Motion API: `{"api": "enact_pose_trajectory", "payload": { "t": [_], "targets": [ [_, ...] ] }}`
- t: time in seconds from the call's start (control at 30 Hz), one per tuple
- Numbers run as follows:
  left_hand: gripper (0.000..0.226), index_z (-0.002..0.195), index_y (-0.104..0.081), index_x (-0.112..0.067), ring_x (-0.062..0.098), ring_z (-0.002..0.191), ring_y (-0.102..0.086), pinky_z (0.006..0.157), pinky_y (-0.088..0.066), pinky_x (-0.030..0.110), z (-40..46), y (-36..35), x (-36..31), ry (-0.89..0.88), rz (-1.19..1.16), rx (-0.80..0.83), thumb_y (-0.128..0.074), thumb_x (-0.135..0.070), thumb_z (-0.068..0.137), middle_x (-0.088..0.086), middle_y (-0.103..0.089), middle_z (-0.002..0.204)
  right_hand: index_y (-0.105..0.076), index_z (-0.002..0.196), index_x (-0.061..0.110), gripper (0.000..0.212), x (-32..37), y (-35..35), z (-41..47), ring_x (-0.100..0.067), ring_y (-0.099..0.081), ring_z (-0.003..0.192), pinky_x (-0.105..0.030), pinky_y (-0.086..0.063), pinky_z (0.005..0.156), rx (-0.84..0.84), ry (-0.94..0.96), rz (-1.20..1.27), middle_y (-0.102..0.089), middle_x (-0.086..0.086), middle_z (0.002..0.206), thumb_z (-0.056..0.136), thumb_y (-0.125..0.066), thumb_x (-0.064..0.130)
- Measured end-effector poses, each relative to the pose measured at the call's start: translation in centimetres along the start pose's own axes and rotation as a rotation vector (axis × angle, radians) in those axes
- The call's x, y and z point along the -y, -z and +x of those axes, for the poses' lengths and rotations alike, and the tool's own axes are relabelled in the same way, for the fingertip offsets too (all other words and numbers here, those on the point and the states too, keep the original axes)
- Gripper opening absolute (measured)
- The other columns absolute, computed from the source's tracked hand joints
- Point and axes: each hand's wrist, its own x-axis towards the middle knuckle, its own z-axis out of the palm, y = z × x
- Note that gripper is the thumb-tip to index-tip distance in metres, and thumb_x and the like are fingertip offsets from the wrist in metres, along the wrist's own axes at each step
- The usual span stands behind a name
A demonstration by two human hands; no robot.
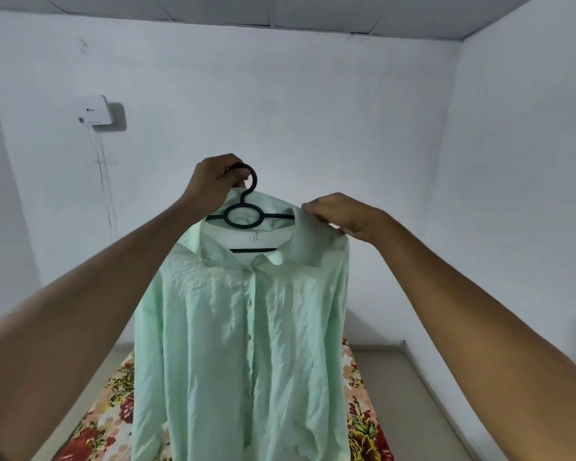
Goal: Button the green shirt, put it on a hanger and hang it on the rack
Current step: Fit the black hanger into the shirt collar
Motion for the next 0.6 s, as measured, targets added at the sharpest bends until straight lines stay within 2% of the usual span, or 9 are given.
{"api": "enact_pose_trajectory", "payload": {
  "t": [0.07,0.1,0.17,0.23,0.3,0.4,0.5,0.6],
  "targets": [
    [0.014,0.092,-0.071,-0.010,-0.003,0.063,-0.059,0.065,-0.044,0.009,0.0,-0.6,-0.3,-0.008,0.010,0.013,-0.063,-0.017,0.101,0.004,-0.072,0.079,-0.079,0.107,0.015,0.039,0.5,-0.8,0.7,-0.019,-0.069,0.096,-0.032,-0.056,0.084,-0.032,-0.008,-0.077,-0.074,-0.002,0.105,0.093,-0.072,0.051],
    [0.014,0.092,-0.071,-0.011,-0.002,0.065,-0.060,0.065,-0.044,0.010,0.1,-0.7,-0.3,-0.011,0.016,0.026,-0.063,-0.017,0.101,0.004,-0.072,0.080,-0.079,0.105,0.016,0.036,0.6,-1.1,0.9,-0.017,-0.069,0.094,-0.031,-0.057,0.082,-0.061,0.003,-0.093,-0.074,-0.001,0.104,0.091,-0.075,0.049],
    [0.014,0.091,-0.070,-0.014,0.005,0.070,-0.061,0.070,-0.046,0.016,0.0,-0.8,-0.1,0.000,0.026,0.057,-0.063,-0.019,0.101,0.005,-0.074,0.083,-0.079,0.103,0.014,0.028,0.7,-1.2,1.1,-0.014,-0.065,0.081,-0.024,-0.051,0.065,-0.121,0.012,-0.025,-0.072,0.001,0.093,0.090,-0.080,0.039],
    [0.014,0.091,-0.070,-0.013,0.011,0.076,-0.064,0.074,-0.047,0.023,-0.1,-0.7,0.2,0.009,0.029,0.075,-0.062,-0.019,0.101,0.006,-0.075,0.086,-0.079,0.103,0.010,0.025,0.8,-1.2,1.2,-0.014,-0.064,0.075,-0.022,-0.047,0.059,-0.156,-0.036,0.097,-0.071,0.000,0.086,0.089,-0.081,0.031],
    [0.014,0.091,-0.070,-0.013,0.012,0.080,-0.066,0.077,-0.047,0.025,-0.2,-0.5,0.6,0.011,0.024,0.077,-0.062,-0.019,0.101,0.005,-0.076,0.087,-0.078,0.105,0.008,0.026,1.0,-1.1,1.2,-0.016,-0.063,0.077,-0.024,-0.050,0.065,-0.126,-0.104,0.163,-0.071,-0.003,0.088,0.089,-0.081,0.028],
    [0.014,0.092,-0.070,-0.013,0.003,0.076,-0.064,0.072,-0.045,0.014,-0.4,-0.7,0.8,0.020,0.034,0.082,-0.062,-0.019,0.101,0.003,-0.077,0.087,-0.076,0.102,0.010,0.018,1.3,-1.2,1.3,-0.016,-0.063,0.076,-0.028,-0.050,0.068,-0.104,-0.162,0.190,-0.069,-0.003,0.088,0.089,-0.077,0.023],
    [0.013,0.091,-0.069,-0.013,-0.008,0.072,-0.063,0.069,-0.042,0.006,-0.4,-1.3,0.9,0.008,0.049,0.079,-0.062,-0.017,0.101,0.004,-0.076,0.089,-0.072,0.096,0.010,0.010,1.5,-1.5,1.8,-0.020,-0.066,0.081,-0.031,-0.052,0.070,-0.129,-0.153,0.394,-0.071,-0.006,0.091,0.091,-0.076,0.018],
    [0.013,0.092,-0.070,-0.013,-0.009,0.073,-0.064,0.066,-0.041,0.004,-0.3,-1.7,0.8,0.008,0.048,0.068,-0.062,-0.017,0.101,0.003,-0.074,0.089,-0.073,0.094,0.013,0.004,1.4,-2.0,1.8,-0.021,-0.065,0.085,-0.033,-0.051,0.076,-0.048,-0.114,0.474,-0.071,-0.005,0.094,0.096,-0.070,0.015]
  ]
}}
